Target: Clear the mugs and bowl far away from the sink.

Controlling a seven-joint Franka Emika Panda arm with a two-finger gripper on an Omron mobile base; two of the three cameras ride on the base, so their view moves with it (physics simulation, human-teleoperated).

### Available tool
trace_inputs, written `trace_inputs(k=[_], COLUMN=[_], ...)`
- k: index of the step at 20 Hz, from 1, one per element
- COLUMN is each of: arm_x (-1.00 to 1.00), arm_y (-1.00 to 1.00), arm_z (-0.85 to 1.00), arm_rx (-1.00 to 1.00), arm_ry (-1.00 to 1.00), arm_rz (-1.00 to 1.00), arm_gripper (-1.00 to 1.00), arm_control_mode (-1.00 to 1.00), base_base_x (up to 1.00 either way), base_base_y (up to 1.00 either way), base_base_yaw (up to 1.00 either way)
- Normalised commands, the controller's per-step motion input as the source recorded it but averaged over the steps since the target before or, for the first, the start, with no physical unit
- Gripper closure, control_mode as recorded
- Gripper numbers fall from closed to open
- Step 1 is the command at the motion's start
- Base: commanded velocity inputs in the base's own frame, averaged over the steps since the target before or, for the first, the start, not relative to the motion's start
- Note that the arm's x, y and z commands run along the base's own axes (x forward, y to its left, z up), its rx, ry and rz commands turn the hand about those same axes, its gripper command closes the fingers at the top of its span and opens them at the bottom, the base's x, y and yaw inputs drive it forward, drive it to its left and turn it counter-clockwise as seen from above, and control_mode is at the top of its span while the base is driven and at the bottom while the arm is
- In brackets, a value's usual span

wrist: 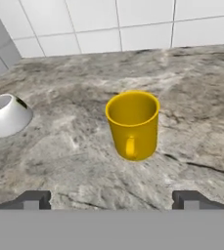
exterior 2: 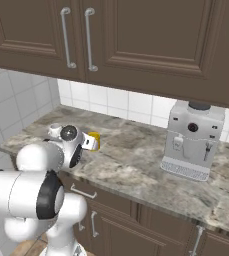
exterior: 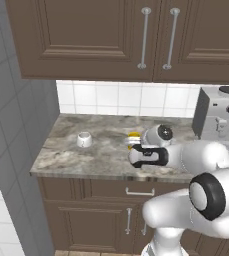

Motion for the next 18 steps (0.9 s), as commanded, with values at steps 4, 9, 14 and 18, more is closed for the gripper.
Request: trace_inputs(k=[4,9,14,18], arm_x=[-0.39,-0.37,-0.43,-0.51], arm_y=[-0.28,-0.19,-0.19,-0.09], arm_z=[0.65,0.76,0.65,0.31], arm_rx=[0.03,0.0,0.0,0.0], arm_ry=[0.0,0.0,0.0,-0.01], arm_rz=[-0.04,-0.03,-0.03,0.0], arm_gripper=[-1.0,-1.0,-1.0,-1.0], arm_control_mode=[-1.0,-1.0,-1.0,-1.0], base_base_x=[0.0,0.0,0.0,0.0], base_base_y=[0.0,0.0,0.0,0.0], base_base_yaw=[0.0,0.0,0.0,0.0])
